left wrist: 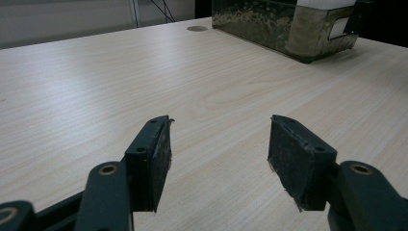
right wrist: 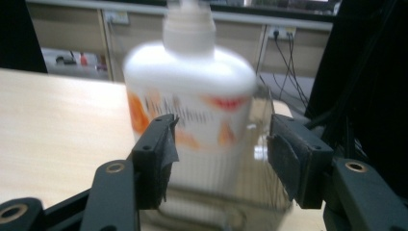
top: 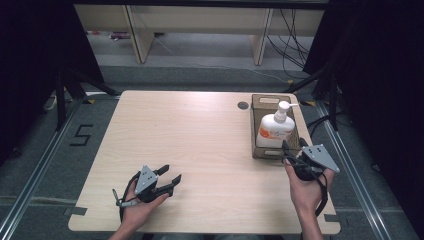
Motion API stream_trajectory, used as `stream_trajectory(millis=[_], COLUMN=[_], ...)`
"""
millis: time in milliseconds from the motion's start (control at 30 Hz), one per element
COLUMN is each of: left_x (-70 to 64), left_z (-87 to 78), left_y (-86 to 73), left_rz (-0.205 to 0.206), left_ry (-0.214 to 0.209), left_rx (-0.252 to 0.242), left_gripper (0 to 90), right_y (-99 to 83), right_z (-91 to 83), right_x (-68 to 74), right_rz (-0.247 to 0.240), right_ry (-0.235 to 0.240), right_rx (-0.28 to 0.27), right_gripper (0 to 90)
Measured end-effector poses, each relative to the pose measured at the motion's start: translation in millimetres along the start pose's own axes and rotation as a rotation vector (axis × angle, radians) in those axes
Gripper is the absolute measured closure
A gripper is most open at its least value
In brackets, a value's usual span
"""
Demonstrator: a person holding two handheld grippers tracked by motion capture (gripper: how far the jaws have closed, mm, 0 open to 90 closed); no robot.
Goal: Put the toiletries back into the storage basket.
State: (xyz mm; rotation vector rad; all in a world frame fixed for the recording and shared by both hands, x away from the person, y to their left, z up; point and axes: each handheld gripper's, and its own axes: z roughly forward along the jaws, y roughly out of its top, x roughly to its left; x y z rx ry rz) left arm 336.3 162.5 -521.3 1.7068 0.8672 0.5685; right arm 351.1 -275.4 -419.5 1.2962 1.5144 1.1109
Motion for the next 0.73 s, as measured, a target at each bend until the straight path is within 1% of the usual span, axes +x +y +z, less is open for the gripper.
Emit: stream_trajectory(millis=[33, 67, 100, 133, 167, 200, 233, 267, 300, 333, 367, 400, 433, 467, 567, 600, 633, 667, 700, 733], left_x=[-0.1, -0.2, -0.2, -0.2, -0.1, -0.1, 0.0, -0.1, -0.1, -0.1, -0.1, 0.1, 0.3, 0.4, 0.2, 0.1, 0.1, 0.2, 0.3, 0.3], left_z=[0.2, 0.2, 0.2, 0.1, 0.0, 0.0, 0.0, 0.1, 0.1, 0.2, 0.3, 0.2, 0.2, 0.2, 0.3, 0.3, 0.3, 0.3, 0.3, 0.3], left_y=[-0.1, 0.0, -0.1, -0.1, -0.1, 0.0, 0.0, 0.0, 0.0, 0.0, 0.1, 0.1, 0.1, 0.1, 0.1, 0.1, 0.1, 0.1, 0.1, 0.1], left_rz=[0.001, 0.002, 0.002, 0.002, 0.001, -0.001, -0.001, -0.001, 0.000, 0.000, -0.003, -0.003, -0.003, -0.004, -0.003, -0.004, -0.004, -0.003, -0.002, -0.003], left_ry=[0.001, 0.001, 0.001, 0.001, 0.002, 0.002, 0.002, 0.002, 0.002, 0.002, 0.002, 0.002, 0.003, 0.003, 0.002, 0.001, 0.000, 0.001, 0.000, 0.000], left_rx=[0.000, 0.000, 0.000, -0.001, -0.001, -0.001, 0.000, -0.001, 0.000, -0.001, 0.000, 0.002, 0.003, 0.004, 0.003, 0.002, 0.001, 0.004, 0.004, 0.004], left_gripper=[39.8, 39.9, 39.9, 39.9, 39.9, 39.9, 39.9, 39.8, 39.9, 39.9, 39.9, 39.9, 39.9, 39.9, 39.9, 39.8, 39.9, 39.9, 39.9, 39.9], right_y=[-5.0, -10.3, -15.7, -20.0, -27.3, -32.8, -39.1, -43.2, -51.9, -55.9, -61.2, -67.4, -71.0, -74.9, -82.7, -84.7, -86.6, -88.1, -89.0, -89.2], right_z=[-0.8, -2.3, -2.7, -3.4, -4.1, -5.2, -5.7, -5.9, -7.7, -7.1, -7.8, -8.6, -8.6, -9.7, -11.0, -11.4, -11.0, -10.4, -10.3, -11.0], right_x=[-2.0, -1.6, -4.4, -4.3, -6.3, -7.9, -8.1, -10.6, -9.8, -12.3, -13.7, -13.8, -14.1, -14.8, -15.6, -13.3, -15.2, -16.1, -16.3, -14.7], right_rz=[-0.015, -0.003, -0.041, -0.031, -0.036, -0.028, -0.008, -0.029, 0.008, -0.016, -0.027, -0.015, -0.011, -0.012, 0.006, 0.040, 0.029, 0.016, 0.020, 0.027], right_ry=[-0.010, -0.021, -0.025, -0.025, -0.030, -0.027, -0.033, -0.041, -0.045, -0.038, -0.045, -0.030, -0.033, -0.033, -0.025, -0.038, -0.029, -0.033, -0.012, -0.035], right_rx=[0.003, 0.022, 0.023, 0.037, 0.042, 0.055, 0.061, 0.060, 0.083, 0.079, 0.084, 0.100, 0.098, 0.113, 0.135, 0.134, 0.132, 0.128, 0.132, 0.137], right_gripper=[44.0, 44.0, 44.0, 44.0, 44.0, 43.9, 43.9, 43.9, 43.9, 43.9, 43.9, 43.9, 43.9, 43.9, 43.9, 43.9, 43.9, 43.9, 43.9, 43.9])
